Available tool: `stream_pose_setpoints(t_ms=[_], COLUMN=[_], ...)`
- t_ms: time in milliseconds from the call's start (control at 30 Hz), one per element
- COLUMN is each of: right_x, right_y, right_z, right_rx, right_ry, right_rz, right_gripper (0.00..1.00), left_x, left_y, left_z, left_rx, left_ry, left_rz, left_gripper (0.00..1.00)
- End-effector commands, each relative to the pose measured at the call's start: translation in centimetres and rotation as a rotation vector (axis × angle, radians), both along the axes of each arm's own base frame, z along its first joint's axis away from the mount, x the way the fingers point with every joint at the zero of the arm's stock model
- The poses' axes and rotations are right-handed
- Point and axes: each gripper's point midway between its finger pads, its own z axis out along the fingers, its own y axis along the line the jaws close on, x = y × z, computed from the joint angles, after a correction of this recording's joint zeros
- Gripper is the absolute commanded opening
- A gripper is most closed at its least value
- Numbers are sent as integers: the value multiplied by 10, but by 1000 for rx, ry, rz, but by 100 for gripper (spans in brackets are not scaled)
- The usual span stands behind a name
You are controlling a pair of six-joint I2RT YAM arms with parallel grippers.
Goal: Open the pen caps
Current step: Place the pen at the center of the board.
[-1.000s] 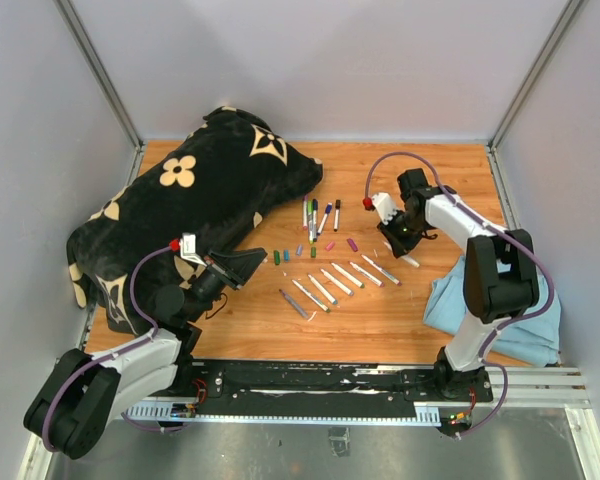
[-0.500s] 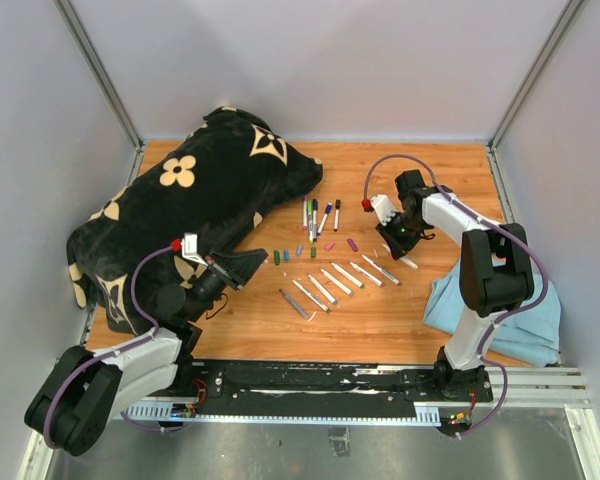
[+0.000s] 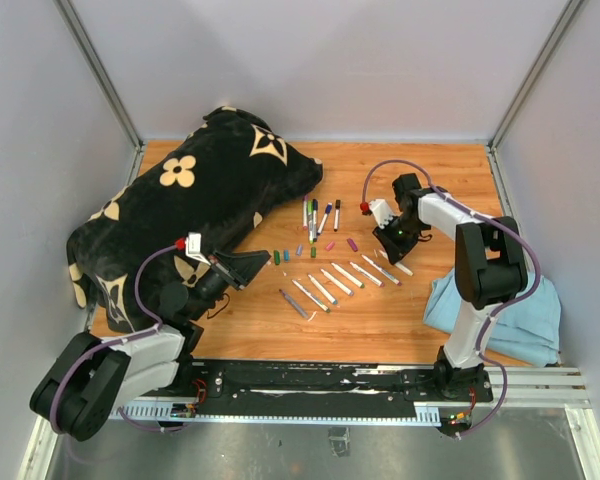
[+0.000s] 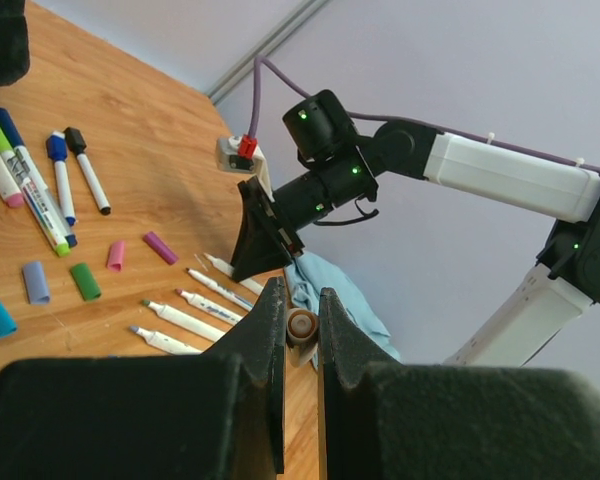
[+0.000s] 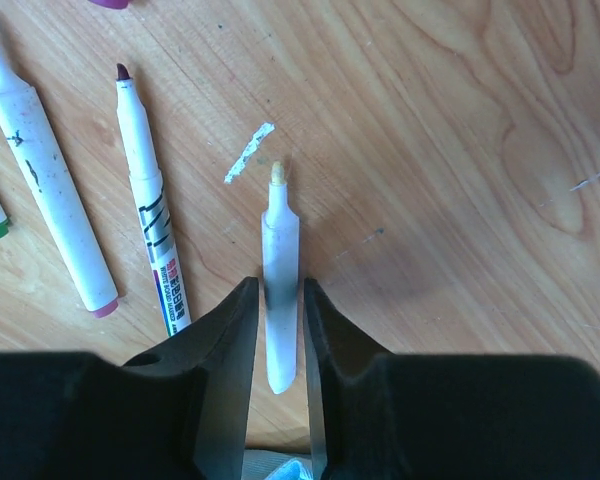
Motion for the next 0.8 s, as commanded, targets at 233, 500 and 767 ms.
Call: stream_pose_setpoints(t_ms=[233,500,767], right_x=[6,9,9], right_y=[3,7,14], right_z=[11,36,56], right_rx=[20,56,101], right_ry=[-12,-82,-133], right_rz=[-17,-11,1], right_gripper=[37,44,48], left_x=[-6,-5,-4], left_y=[-2,-7,-21], left_z=[7,5,5], left_rx=[-26,-27,-16], left_ry=[-29,-14,-12], left_rz=[-34,-58,-88], left_gripper=[0,0,0])
